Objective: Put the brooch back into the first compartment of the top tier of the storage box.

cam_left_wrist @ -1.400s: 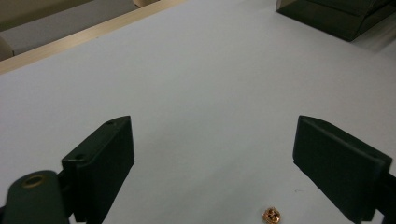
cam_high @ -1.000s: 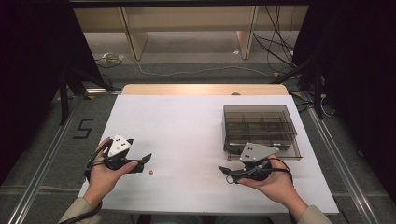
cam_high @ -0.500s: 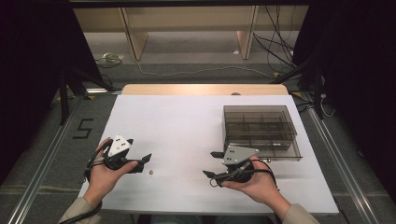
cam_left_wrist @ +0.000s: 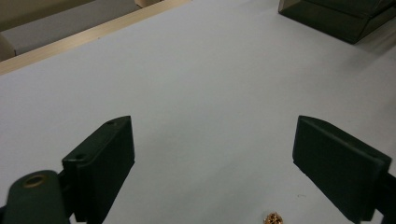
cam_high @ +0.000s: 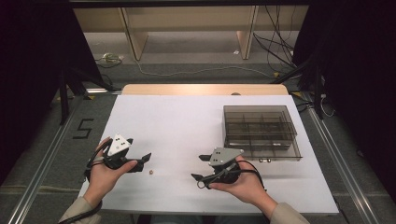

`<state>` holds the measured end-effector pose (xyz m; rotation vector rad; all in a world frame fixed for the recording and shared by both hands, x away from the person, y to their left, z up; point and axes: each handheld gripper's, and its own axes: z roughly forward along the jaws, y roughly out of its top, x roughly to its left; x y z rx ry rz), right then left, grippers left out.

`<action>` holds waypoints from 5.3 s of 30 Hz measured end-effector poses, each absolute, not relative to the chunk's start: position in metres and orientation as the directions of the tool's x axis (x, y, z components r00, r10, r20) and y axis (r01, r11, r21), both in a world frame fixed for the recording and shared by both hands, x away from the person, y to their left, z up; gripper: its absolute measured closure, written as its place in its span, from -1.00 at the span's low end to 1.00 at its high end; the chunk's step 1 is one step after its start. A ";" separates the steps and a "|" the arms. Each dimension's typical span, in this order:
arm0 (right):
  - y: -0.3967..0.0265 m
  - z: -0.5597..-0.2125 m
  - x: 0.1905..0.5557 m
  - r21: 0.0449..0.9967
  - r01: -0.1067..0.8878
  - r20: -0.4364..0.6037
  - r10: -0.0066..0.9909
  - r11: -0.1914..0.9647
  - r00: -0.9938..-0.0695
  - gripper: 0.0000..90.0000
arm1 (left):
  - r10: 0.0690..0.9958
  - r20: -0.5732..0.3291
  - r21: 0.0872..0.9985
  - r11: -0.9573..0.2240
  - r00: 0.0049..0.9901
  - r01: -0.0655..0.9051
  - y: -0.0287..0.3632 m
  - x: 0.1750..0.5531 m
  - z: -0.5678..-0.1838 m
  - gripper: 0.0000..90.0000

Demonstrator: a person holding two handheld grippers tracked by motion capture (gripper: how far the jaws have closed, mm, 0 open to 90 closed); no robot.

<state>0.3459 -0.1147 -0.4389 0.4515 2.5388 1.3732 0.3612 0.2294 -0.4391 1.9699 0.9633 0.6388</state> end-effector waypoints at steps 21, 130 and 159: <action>-0.065 -0.456 0.354 0.839 0.179 -0.004 0.334 0.514 -0.943 -0.21 | 0.822 0.076 0.849 -0.350 0.565 0.396 0.231 0.362 -0.439 -0.70; 0.057 -0.503 0.381 0.746 0.224 0.004 0.332 0.627 -0.943 0.77 | 0.831 0.085 0.849 -0.350 0.549 0.397 0.234 0.364 -0.439 -0.68; 0.028 -0.488 0.380 0.802 0.212 0.026 0.322 0.558 -0.946 0.78 | 0.836 0.084 0.853 -0.342 0.543 0.395 0.235 0.363 -0.439 -0.68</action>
